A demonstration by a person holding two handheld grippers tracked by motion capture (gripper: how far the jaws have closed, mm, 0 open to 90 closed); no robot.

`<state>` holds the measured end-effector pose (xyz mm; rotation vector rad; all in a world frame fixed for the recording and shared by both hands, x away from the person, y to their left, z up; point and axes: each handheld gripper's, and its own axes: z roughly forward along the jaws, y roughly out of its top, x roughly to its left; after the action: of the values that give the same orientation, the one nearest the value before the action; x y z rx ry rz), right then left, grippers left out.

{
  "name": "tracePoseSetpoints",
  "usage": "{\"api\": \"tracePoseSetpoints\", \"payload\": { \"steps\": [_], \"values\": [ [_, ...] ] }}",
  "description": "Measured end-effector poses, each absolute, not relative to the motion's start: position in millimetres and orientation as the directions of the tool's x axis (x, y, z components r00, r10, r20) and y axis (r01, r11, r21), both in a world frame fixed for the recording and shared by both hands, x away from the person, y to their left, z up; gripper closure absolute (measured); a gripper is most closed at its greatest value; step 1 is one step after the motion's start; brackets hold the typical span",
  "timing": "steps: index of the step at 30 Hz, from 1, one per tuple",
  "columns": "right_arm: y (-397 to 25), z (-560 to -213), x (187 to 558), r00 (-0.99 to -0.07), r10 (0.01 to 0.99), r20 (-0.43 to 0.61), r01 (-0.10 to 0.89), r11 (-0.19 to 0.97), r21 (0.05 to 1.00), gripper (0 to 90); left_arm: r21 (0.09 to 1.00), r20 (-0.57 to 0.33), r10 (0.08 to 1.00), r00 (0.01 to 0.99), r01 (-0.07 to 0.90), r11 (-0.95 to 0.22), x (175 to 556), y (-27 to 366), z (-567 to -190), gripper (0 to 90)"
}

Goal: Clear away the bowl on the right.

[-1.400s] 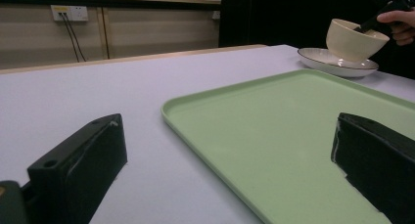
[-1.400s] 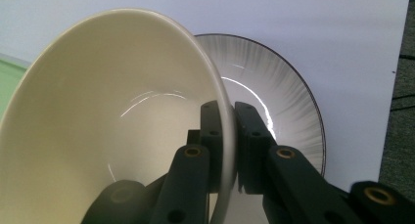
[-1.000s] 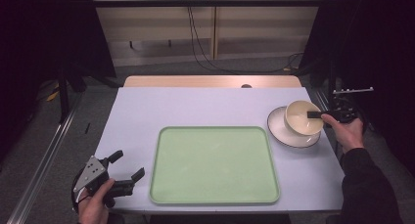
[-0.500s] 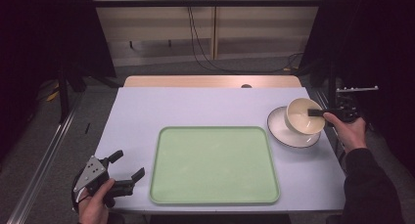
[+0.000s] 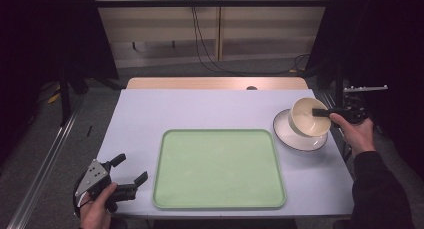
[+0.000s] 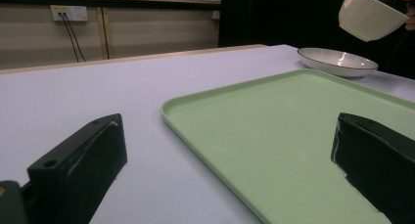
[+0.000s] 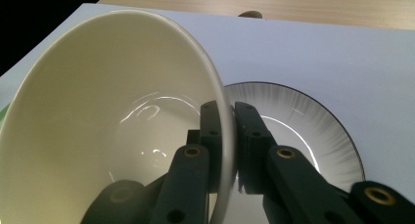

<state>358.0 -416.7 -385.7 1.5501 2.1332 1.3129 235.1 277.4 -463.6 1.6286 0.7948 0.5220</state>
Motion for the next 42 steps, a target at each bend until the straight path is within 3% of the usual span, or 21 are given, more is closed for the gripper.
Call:
{"api": "tracePoseSetpoints", "payload": {
  "steps": [42],
  "values": [
    [-356.9, -365.9, 365.5, -0.537, 0.782, 0.315, 0.644, 0.139, 0.752, 83.5, 0.975, -0.083, 0.744, 0.663, 0.21, -0.078, 234.6, 277.6, -463.5, 0.0]
  ]
}}
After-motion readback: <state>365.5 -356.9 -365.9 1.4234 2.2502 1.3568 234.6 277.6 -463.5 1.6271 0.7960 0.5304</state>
